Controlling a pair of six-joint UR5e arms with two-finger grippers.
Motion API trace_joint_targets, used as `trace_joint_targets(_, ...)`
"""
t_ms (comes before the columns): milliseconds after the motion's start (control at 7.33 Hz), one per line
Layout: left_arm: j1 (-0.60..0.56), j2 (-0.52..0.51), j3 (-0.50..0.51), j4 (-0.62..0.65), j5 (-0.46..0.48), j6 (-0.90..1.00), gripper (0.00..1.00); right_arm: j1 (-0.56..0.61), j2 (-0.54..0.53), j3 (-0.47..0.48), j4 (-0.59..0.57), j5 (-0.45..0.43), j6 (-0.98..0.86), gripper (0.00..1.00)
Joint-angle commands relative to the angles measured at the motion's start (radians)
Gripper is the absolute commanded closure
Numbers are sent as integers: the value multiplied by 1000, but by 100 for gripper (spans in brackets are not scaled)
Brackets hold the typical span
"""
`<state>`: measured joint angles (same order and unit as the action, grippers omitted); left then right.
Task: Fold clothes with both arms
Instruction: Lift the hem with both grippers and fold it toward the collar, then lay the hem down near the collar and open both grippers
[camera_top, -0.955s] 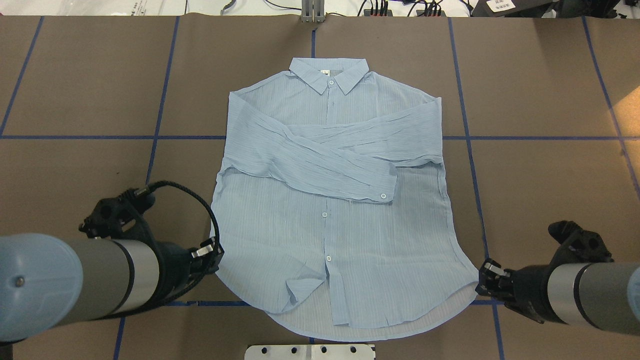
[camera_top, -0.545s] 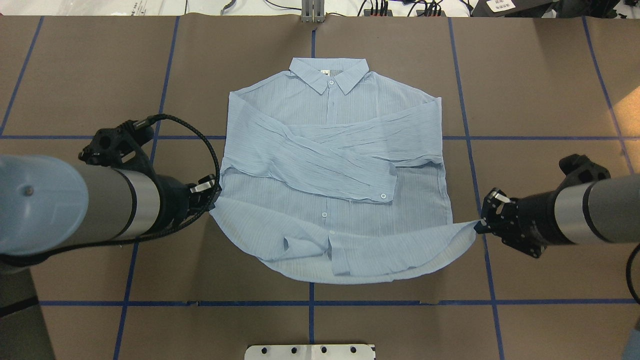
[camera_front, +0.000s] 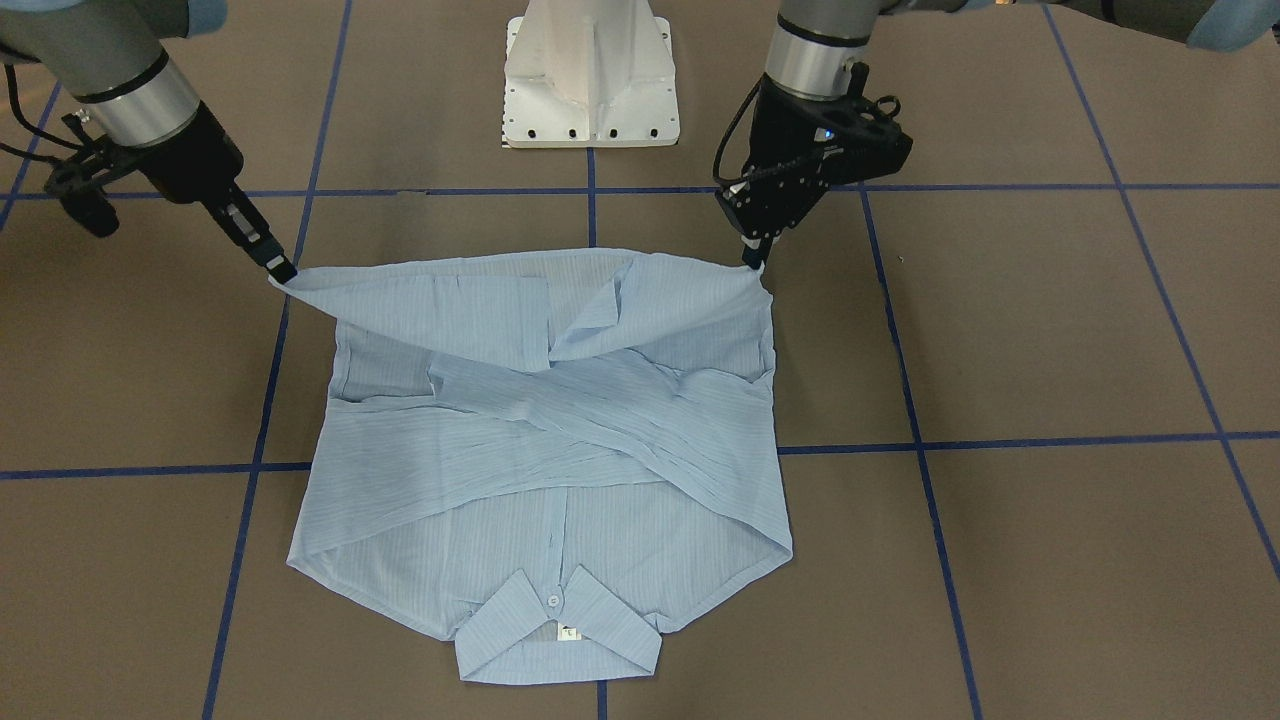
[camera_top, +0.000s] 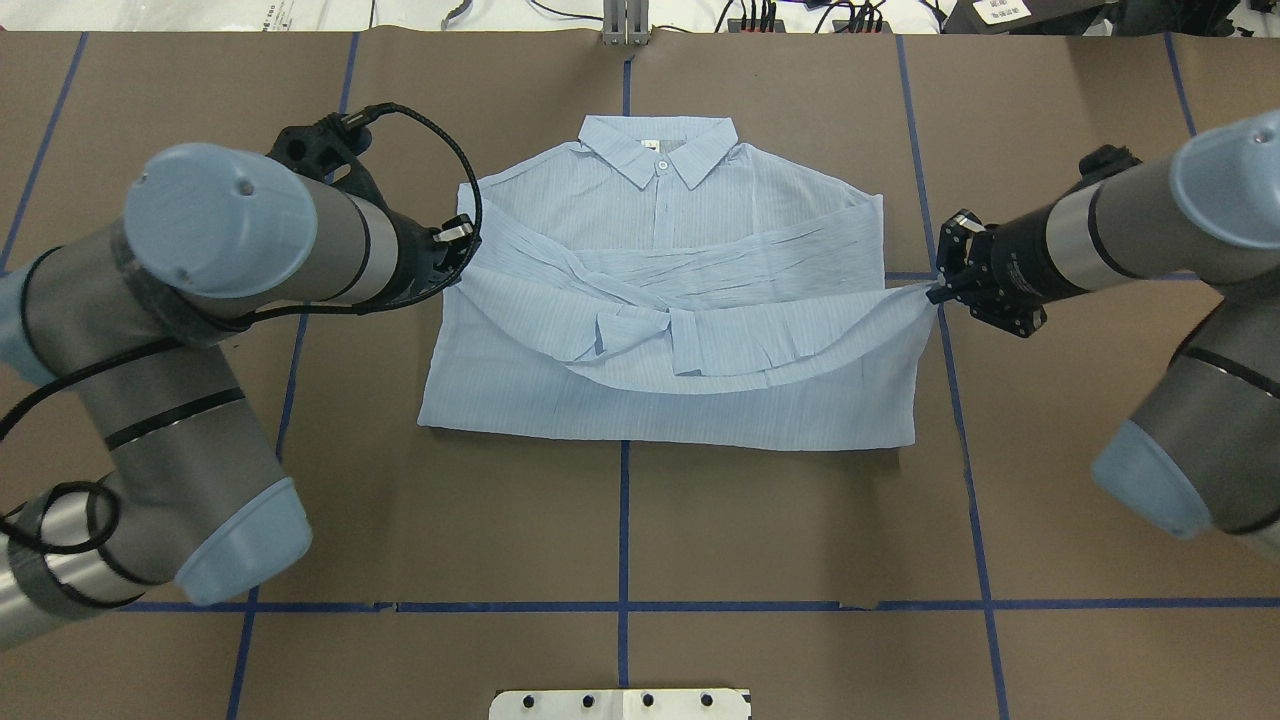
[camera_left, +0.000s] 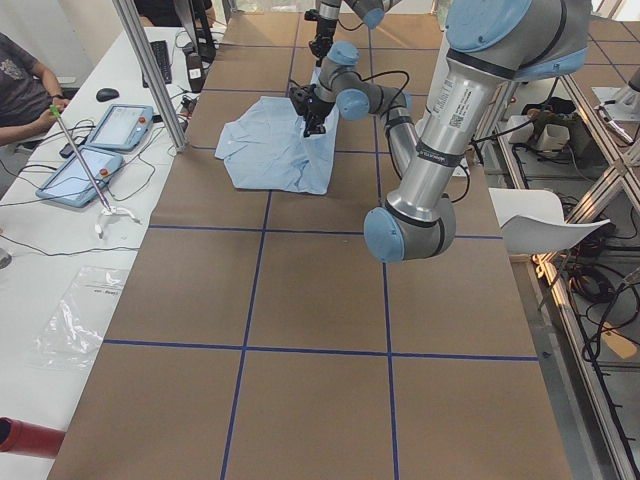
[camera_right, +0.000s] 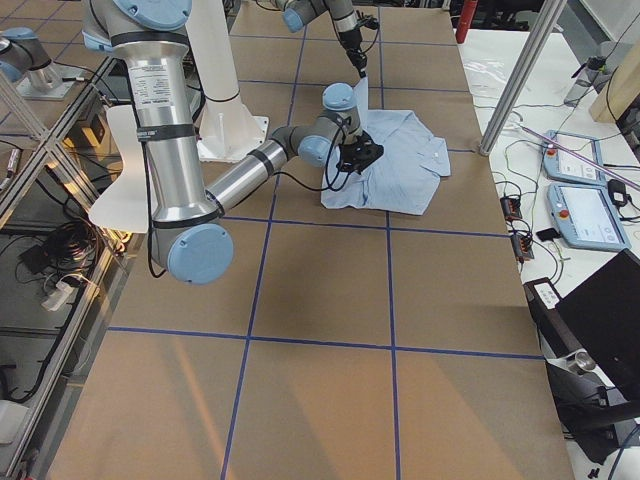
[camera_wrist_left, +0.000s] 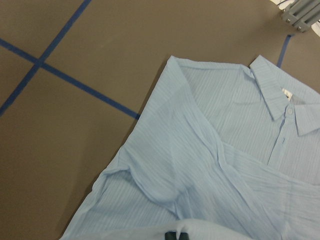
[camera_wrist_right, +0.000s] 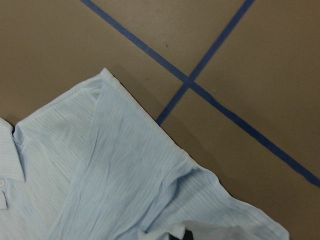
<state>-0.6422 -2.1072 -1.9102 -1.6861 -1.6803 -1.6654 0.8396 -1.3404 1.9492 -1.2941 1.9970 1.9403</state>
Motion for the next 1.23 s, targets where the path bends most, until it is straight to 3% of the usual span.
trace_joint_targets(0,-63,-84,249,-175,1,36,100,27,179,-215,-73,-15,-114,100)
trace_joint_targets(136,-86,-117,401,-302,1,44,100,42,254,-345,-65,-26,-163,100)
trace_joint_targets(273,-99,-131,507,-410,2,42,100,41,338,-478,-65,-91,-205,100)
trace_joint_targets(409,-105,-172,605,-456,7,50,100,39,403,-603,-65,-130,-239,100)
trace_joint_targets(818,-125,-211,750,-569,8,99,100,39,426,-716,21,-168,-262,100)
trace_joint_targets(1091,-125,-229,789,-578,8,120,100,41,425,-717,22,-168,-264,100)
